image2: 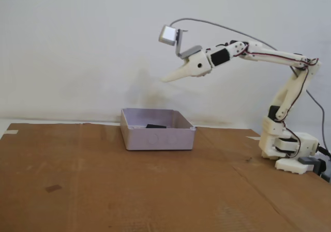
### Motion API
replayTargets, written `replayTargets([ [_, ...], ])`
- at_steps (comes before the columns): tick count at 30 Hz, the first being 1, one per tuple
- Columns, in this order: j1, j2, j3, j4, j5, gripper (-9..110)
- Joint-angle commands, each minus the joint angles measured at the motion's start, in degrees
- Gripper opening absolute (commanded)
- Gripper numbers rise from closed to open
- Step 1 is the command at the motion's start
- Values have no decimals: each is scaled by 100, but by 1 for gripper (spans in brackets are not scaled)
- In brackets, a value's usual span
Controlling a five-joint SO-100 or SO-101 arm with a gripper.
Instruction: Grasp a block and put it in the box.
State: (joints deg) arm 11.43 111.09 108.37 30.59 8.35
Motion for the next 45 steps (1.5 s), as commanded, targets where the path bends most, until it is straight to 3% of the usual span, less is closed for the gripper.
replayTargets([
  [1,-132,940,105,-114,-18,0],
  [45,-281,4772,4228,-114,35,0],
])
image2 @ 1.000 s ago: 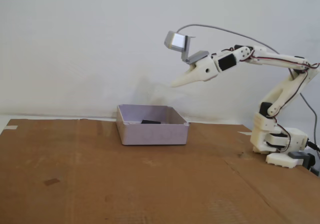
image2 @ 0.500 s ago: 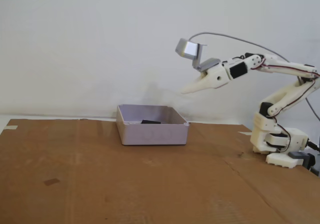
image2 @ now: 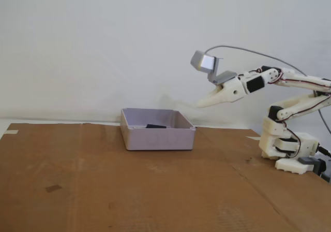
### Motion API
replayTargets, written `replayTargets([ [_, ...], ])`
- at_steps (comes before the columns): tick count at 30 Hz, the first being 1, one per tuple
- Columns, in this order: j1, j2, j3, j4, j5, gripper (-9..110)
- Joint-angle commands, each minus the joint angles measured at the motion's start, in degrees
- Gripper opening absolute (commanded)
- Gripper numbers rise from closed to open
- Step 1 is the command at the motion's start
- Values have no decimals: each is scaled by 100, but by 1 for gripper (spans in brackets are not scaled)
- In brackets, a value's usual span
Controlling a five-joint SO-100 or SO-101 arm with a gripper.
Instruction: Grasp a block and put it in the box.
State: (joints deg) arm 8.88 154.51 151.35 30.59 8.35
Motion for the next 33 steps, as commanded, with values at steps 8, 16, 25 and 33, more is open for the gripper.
replayTargets([
  [8,-299,1037,668,-114,35,0],
  [16,-299,1521,1151,-114,35,0],
  [25,-299,2101,1688,-114,35,0],
  [33,-343,2549,2013,-114,35,0],
])
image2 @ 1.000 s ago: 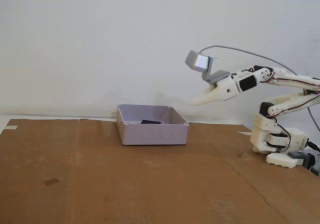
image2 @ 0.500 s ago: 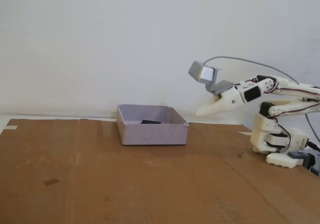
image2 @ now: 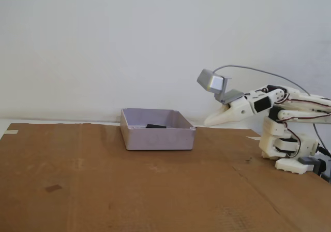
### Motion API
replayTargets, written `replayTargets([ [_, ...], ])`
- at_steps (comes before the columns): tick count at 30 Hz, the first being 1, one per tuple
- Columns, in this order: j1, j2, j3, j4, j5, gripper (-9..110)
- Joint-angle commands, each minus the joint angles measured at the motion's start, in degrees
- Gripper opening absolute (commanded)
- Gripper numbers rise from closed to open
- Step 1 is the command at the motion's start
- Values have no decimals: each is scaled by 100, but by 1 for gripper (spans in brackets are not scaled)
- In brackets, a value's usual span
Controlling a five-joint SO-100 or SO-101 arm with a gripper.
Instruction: Grasp a block and put it in the box.
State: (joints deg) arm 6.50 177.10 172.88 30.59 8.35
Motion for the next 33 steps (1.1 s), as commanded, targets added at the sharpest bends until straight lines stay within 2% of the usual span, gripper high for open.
replayTargets([
  [1,-149,316,-105,-114,35,0],
  [28,-510,1072,773,-9,26,0],
  [33,-554,1151,773,694,35,0],
])
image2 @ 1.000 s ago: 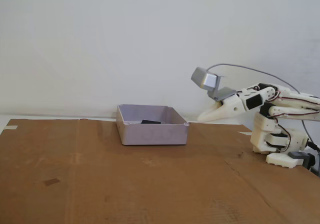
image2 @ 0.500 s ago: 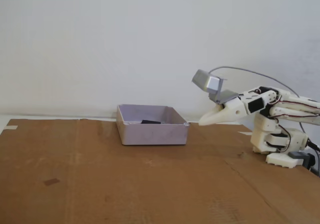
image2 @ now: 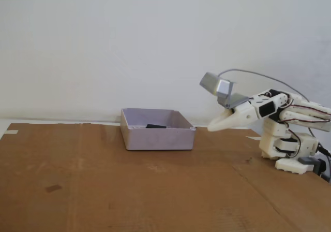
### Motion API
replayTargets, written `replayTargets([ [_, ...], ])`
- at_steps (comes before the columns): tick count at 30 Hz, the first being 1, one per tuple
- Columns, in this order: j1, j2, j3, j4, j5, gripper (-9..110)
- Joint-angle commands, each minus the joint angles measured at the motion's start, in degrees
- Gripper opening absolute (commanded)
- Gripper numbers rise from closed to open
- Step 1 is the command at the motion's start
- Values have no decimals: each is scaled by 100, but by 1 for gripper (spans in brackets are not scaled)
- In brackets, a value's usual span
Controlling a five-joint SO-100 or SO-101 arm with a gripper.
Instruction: Grasp a block and put it in the box.
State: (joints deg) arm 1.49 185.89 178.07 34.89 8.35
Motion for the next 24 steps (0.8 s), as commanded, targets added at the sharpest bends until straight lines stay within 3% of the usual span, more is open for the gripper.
replayTargets([
  [1,-88,272,255,378,35,0],
  [24,-149,272,255,2751,35,0],
])
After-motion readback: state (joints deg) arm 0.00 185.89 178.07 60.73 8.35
